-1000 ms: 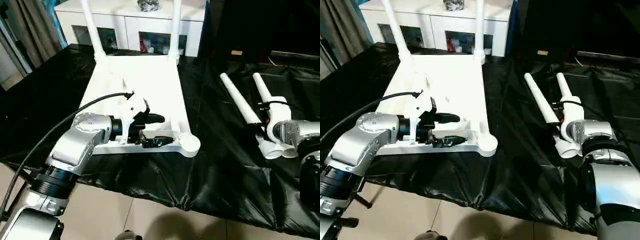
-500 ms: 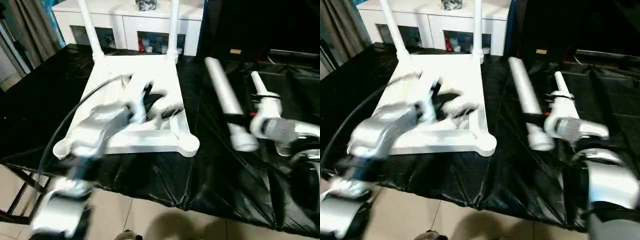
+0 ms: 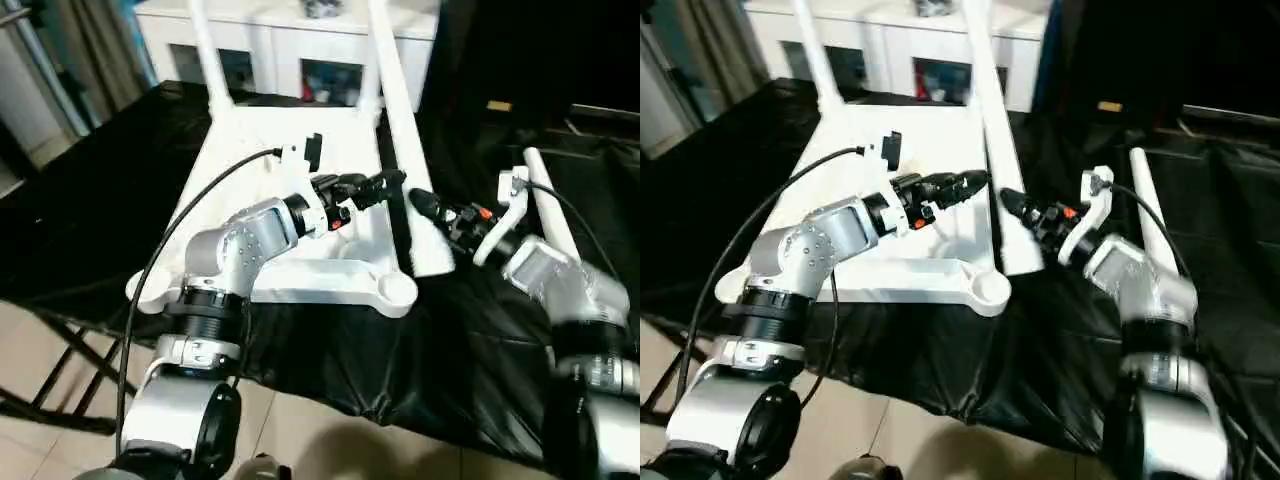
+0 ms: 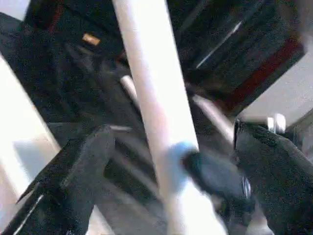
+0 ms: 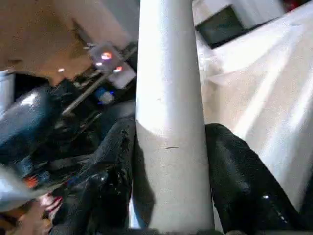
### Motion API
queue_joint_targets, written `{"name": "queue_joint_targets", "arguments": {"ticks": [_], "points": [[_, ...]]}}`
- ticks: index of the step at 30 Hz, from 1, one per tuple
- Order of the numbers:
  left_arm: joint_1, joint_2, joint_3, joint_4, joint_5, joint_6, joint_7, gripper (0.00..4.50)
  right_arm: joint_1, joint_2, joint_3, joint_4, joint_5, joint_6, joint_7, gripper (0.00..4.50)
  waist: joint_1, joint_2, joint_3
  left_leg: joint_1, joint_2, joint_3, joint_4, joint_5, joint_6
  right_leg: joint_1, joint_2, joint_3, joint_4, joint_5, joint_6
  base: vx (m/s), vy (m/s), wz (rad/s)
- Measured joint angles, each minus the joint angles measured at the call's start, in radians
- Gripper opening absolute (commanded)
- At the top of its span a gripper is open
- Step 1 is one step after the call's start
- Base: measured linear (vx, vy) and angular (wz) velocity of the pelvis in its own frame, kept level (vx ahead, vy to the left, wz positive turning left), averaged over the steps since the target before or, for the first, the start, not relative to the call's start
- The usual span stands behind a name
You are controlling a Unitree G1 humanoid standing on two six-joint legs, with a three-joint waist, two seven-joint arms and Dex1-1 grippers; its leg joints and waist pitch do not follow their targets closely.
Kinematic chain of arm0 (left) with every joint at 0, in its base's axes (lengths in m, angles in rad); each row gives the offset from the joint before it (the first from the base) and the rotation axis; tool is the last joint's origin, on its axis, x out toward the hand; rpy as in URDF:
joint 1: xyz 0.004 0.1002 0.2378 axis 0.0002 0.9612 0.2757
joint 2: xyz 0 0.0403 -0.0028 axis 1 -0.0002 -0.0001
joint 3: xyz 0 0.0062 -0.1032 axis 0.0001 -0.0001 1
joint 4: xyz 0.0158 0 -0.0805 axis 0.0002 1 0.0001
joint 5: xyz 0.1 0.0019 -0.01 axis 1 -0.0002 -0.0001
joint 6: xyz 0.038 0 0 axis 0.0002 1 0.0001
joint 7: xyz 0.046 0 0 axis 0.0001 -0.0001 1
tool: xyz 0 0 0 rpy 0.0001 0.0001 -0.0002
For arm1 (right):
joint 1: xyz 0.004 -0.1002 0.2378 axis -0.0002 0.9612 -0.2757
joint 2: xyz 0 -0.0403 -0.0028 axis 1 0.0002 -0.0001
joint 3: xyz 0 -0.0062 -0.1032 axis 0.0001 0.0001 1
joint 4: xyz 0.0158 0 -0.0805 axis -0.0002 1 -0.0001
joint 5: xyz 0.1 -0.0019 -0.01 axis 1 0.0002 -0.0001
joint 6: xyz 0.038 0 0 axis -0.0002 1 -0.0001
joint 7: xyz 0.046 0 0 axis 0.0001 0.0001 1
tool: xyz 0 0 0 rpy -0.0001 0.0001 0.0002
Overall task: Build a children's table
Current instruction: Pick table leg
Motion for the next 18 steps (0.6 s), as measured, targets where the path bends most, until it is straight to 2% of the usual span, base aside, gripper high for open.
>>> {"name": "queue_joint_targets", "arguments": {"ticks": [4, 7, 8, 12, 14, 18], "points": [[-0.025, -0.021, 0.019, -0.009, -0.035, 0.023, 0.011, 4.5, 0.067, 0.013, 0.026, -0.162, 0.051, 0.07, -0.007, 1.83, 0.001, 0.0, 0.0, 0.0, 0.0, 0.0, -0.001, 0.0, -0.001, 0.0, 0.0, 0.0, -0.001, -0.003, 0.005, 0.0, 0.0, 0.0], [-0.028, -0.023, 0.02, -0.016, -0.036, 0.029, 0.019, 4.5, 0.092, 0.012, 0.047, -0.225, 0.061, 0.094, -0.021, 1.83, -0.004, 0.0, 0.0, 0.001, 0.0, 0.0, -0.002, -0.001, -0.002, 0.0, 0.0, 0.0, -0.001, -0.003, 0.007, 0.0, 0.0, 0.0], [-0.027, -0.025, 0.024, -0.017, -0.043, 0.034, 0.023, 4.22, 0.099, 0.013, 0.058, -0.241, 0.057, 0.094, -0.031, 1.83, -0.006, 0.0, 0.0, 0.001, 0.0, 0.0, -0.002, -0.002, -0.005, 0.0, 0.0, 0.0, -0.001, -0.004, 0.007, 0.0, 0.0, 0.0], [-0.027, -0.041, 0.043, -0.026, -0.061, 0.055, 0.074, 4.15, 0.111, 0.024, 0.11, -0.306, 0.003, 0.078, -0.101, 1.83, -0.014, 0.0, 0.0, 0.001, 0.0, 0.0, -0.002, -0.003, -0.005, 0.0, 0.0, 0.0, -0.001, -0.004, 0.008, 0.0, 0.0, 0.0], [-0.027, -0.046, 0.05, -0.026, -0.059, 0.058, 0.113, 3.79, 0.11, 0.035, 0.142, -0.334, -0.04, 0.059, -0.151, 1.83, -0.014, 0.0, 0.0, 0.001, 0.0, 0.0, -0.003, -0.003, -0.005, 0.0, 0.0, 0.0, -0.001, -0.004, 0.008, 0.0, 0.0, 0.0], [-0.027, -0.059, 0.074, -0.026, -0.048, 0.05, 0.182, 3.61, 0.11, 0.052, 0.205, -0.385, -0.113, 0.025, -0.232, 1.83, -0.015, 0.001, 0.0, 0.0, 0.0, 0.0, -0.004, -0.003, -0.005, 0.0, 0.0, 0.0, -0.004, -0.003, 0.009, 0.0, 0.0, 0.0]]}}
